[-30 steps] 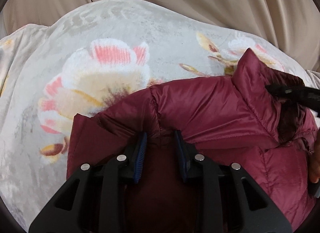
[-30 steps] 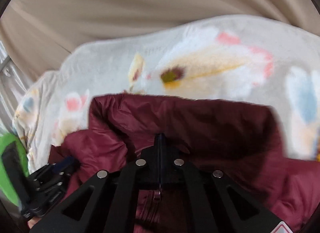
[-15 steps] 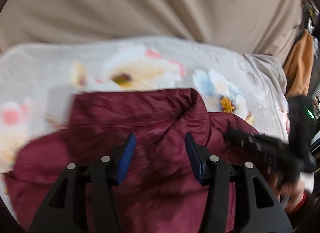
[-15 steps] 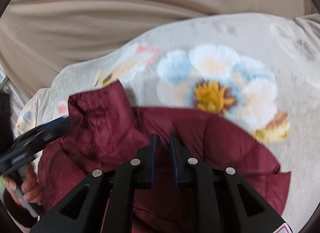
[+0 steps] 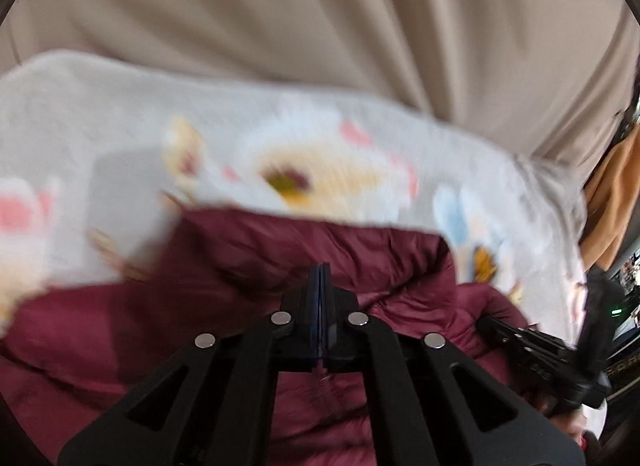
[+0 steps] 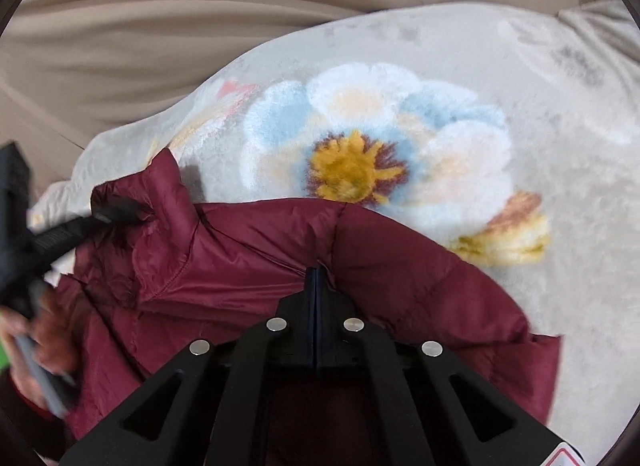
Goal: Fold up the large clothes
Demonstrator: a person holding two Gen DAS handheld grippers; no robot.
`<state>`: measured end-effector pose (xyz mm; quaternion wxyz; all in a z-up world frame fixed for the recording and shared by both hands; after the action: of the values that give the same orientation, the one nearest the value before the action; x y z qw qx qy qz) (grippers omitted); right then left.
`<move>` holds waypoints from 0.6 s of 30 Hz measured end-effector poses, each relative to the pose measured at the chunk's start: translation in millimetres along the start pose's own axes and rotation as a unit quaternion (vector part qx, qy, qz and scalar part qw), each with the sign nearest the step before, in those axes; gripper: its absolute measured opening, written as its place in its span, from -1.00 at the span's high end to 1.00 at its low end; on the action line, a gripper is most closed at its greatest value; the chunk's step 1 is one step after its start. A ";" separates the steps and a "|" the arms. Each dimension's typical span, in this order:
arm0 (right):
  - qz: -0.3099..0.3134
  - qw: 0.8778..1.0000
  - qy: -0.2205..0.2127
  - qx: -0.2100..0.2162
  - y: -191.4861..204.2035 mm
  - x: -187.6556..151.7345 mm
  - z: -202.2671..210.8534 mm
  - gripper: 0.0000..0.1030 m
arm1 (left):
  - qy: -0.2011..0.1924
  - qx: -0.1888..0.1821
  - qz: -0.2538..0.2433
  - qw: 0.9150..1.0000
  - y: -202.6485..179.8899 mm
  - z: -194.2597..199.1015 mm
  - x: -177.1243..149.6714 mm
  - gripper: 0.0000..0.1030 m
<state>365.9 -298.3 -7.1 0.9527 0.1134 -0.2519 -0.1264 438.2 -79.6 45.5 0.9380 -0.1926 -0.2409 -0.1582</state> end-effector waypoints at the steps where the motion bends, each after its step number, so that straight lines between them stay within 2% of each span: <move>1: 0.006 1.000 -0.009 -0.002 5.6 -0.3 5.6 0.94 | -0.010 0.017 -0.007 1.000 7.0 16.4 -1.3 0.99; 2: 0.023 1.000 -0.021 0.004 19.5 -0.8 17.6 0.75 | -0.012 0.031 -0.015 0.999 12.2 26.6 -3.8 0.99; 5: 0.078 0.996 -0.018 0.030 66.1 3.3 28.5 0.75 | 0.004 0.064 -0.025 0.998 28.1 32.3 -15.4 0.99; 6: 0.103 0.994 -0.012 0.033 86.7 4.5 26.5 0.75 | 0.022 0.078 -0.028 0.996 34.2 24.6 -20.9 0.98; 8: 0.146 0.989 0.014 0.030 124.8 6.7 8.5 0.75 | 0.050 0.099 -0.023 0.994 42.0 3.9 -27.7 0.98; 10: 0.160 0.986 0.044 0.020 140.8 8.7 -17.9 0.75 | 0.072 0.101 -0.007 0.992 55.1 -15.8 -36.8 0.97; 12: 0.146 0.987 0.070 0.001 134.9 12.8 -44.3 0.80 | 0.068 0.091 0.008 0.994 66.3 -21.0 -39.6 0.96; 13: 0.132 0.989 0.072 -0.008 122.4 14.6 -52.3 1.00 | 0.061 0.086 0.015 0.994 71.4 -19.5 -40.0 0.96; 14: 0.116 0.991 0.071 0.003 111.2 16.9 -54.4 1.00 | 0.056 0.087 0.022 0.994 76.0 -17.6 -40.8 0.97; 15: 0.092 0.993 0.070 0.026 97.0 20.0 -54.7 1.00 | 0.049 0.085 0.031 0.995 84.0 -16.0 -41.5 0.99; 16: 0.051 0.994 0.070 0.069 75.5 23.6 -53.4 1.00 | 0.044 0.079 0.037 0.995 89.4 -15.5 -42.1 0.99; 18: 0.008 0.991 0.070 0.113 54.1 26.3 -51.8 1.00 | 0.034 0.046 0.051 0.997 97.7 -14.5 -43.9 0.99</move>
<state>424.4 -247.2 -24.0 0.9501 0.2268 -0.1978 -0.0815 445.3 8.7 -16.6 0.9604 -0.1562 -0.2055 -0.1051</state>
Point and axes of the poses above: each gripper's, at about its wrist camera, not at the fingertips, and z roughly against the way its jaws point, y to its left, x to its top, the point moved 4 cm from there along -z, roughly the way its jaws point, and after that the axes turned 14 degrees about y, right-handed, at the moved point
